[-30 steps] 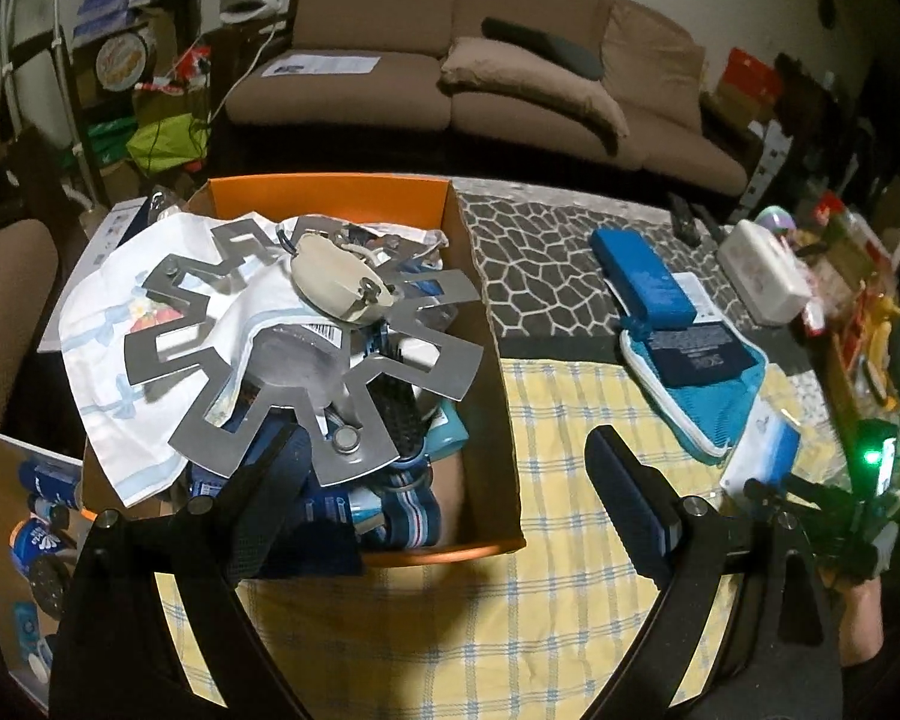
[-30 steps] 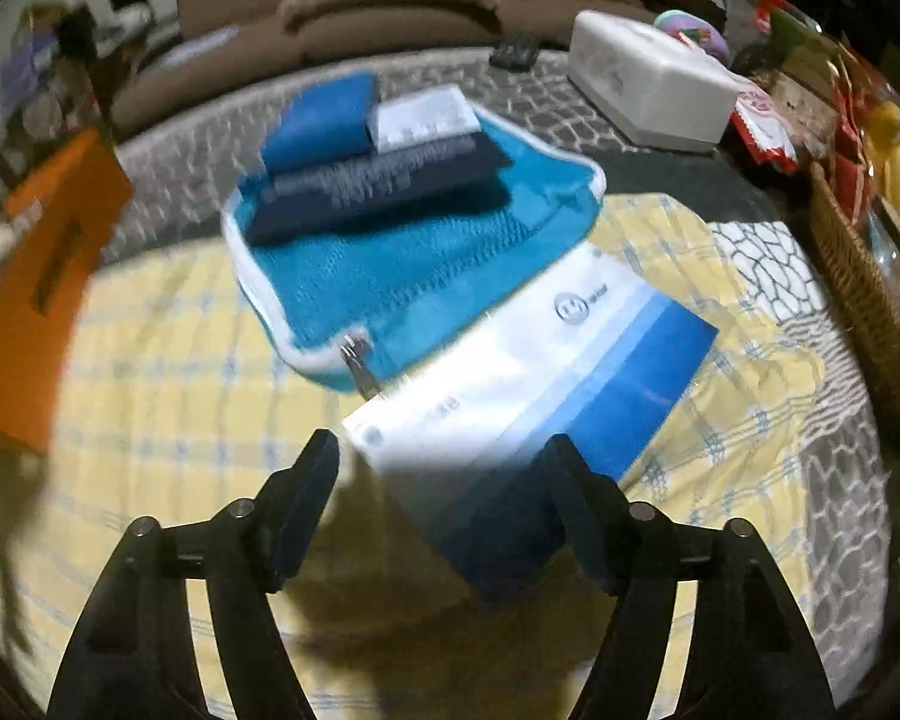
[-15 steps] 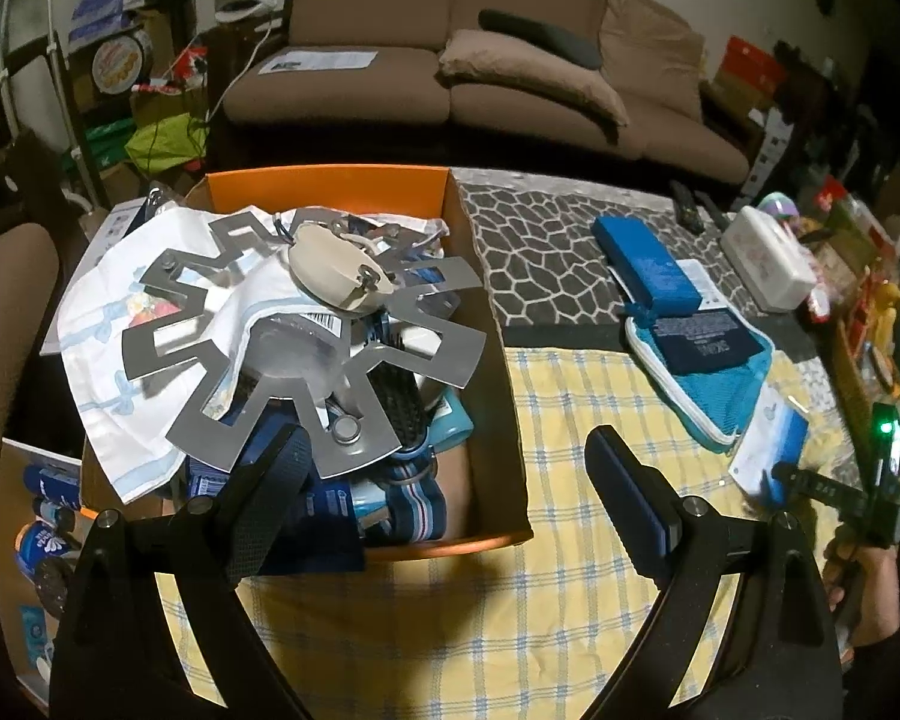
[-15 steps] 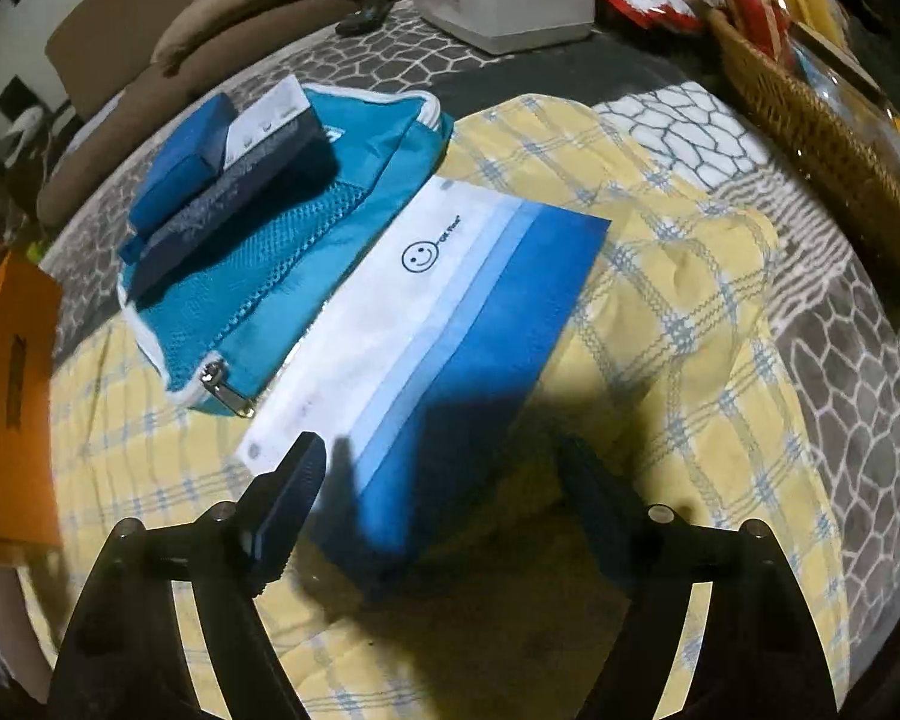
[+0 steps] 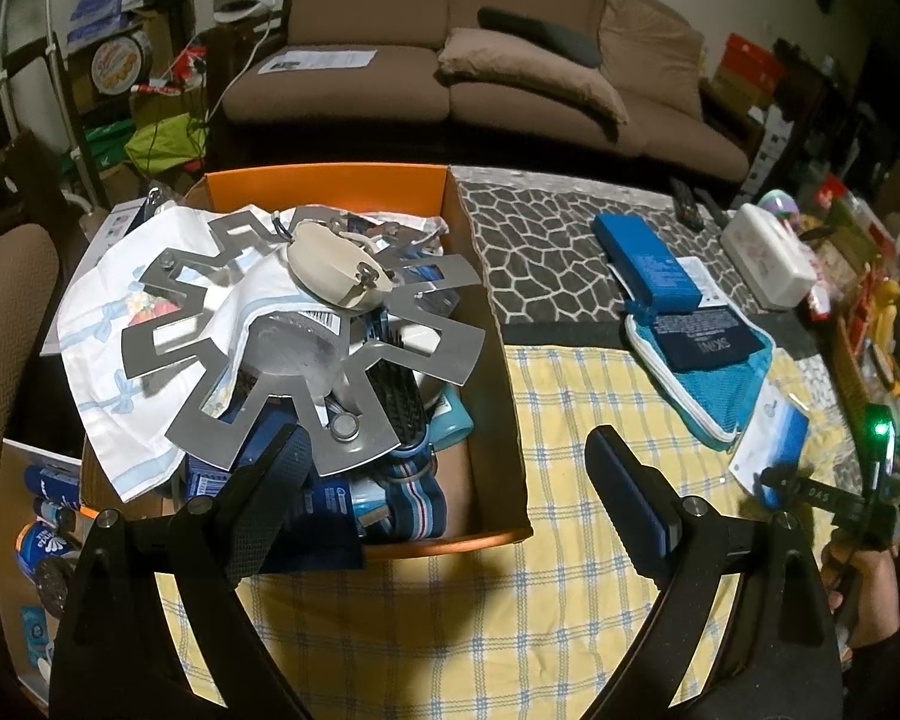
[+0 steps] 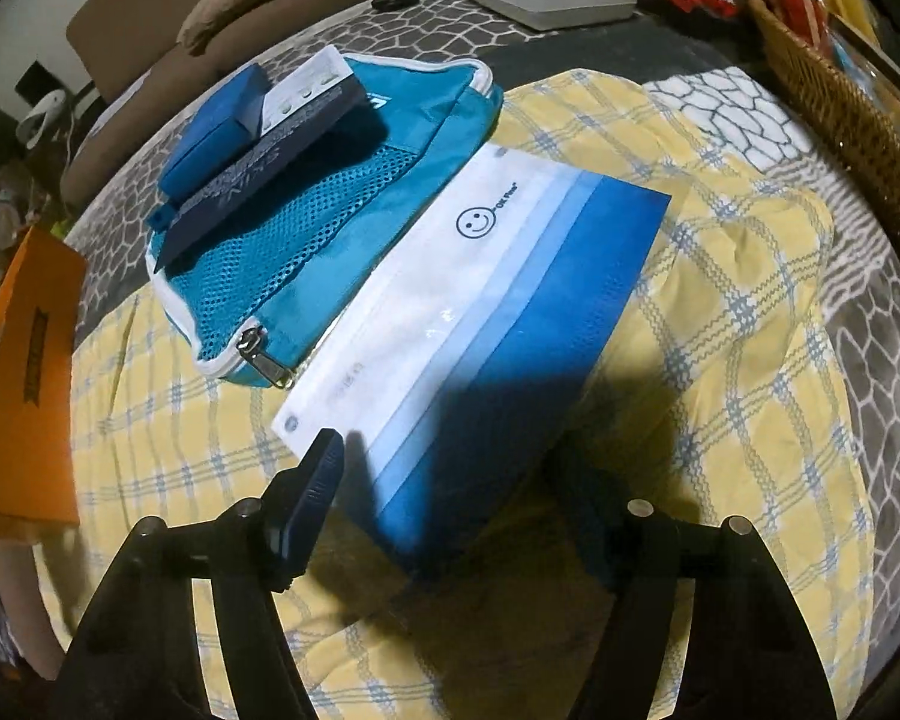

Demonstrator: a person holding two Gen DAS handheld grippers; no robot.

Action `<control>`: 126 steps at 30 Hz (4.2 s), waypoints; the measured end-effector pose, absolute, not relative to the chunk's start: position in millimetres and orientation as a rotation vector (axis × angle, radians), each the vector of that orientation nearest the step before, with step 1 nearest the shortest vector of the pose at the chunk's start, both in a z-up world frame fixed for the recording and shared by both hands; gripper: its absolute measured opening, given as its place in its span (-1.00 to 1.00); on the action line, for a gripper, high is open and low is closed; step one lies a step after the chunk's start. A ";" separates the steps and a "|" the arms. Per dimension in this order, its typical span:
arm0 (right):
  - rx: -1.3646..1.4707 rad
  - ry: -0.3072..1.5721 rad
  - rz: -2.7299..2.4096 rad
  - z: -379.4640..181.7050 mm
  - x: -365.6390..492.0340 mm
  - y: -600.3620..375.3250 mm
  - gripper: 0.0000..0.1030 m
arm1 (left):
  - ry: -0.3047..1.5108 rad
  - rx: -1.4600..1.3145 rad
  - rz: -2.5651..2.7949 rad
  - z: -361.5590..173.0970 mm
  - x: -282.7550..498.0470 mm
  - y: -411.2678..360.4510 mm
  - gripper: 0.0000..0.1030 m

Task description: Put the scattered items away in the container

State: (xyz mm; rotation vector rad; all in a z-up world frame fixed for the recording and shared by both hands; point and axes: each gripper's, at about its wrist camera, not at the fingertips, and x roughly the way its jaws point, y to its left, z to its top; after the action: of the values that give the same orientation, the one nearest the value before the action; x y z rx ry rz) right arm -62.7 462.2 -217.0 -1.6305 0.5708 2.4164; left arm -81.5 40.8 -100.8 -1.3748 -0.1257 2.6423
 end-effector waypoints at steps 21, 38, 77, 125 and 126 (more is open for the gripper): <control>-1.653 0.606 2.458 -217.5 -63.3 454.1 -0.57 | -0.114 -1.381 2.640 -100.8 -82.5 39.9 0.79; -1.940 0.788 2.713 -208.0 -36.2 323.1 -0.88 | -0.060 -1.379 2.642 -103.6 -81.7 48.3 0.79; -1.813 0.643 2.683 -188.7 -60.7 383.2 0.04 | -0.188 -1.907 2.189 -217.4 -53.0 87.9 -1.00; -1.900 0.230 2.971 -178.8 -47.5 309.8 -0.82 | -0.238 -1.834 2.231 -205.2 -62.5 83.8 -0.97; -1.866 0.228 2.988 -174.3 -45.6 311.0 -0.83 | -0.223 -1.812 2.252 -201.2 -62.8 85.2 -0.97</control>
State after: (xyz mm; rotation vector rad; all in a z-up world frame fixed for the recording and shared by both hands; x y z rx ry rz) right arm -45.6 311.0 -174.3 -1.8662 0.2285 2.9882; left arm -62.8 85.2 -201.2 -1.8116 -0.2227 2.2517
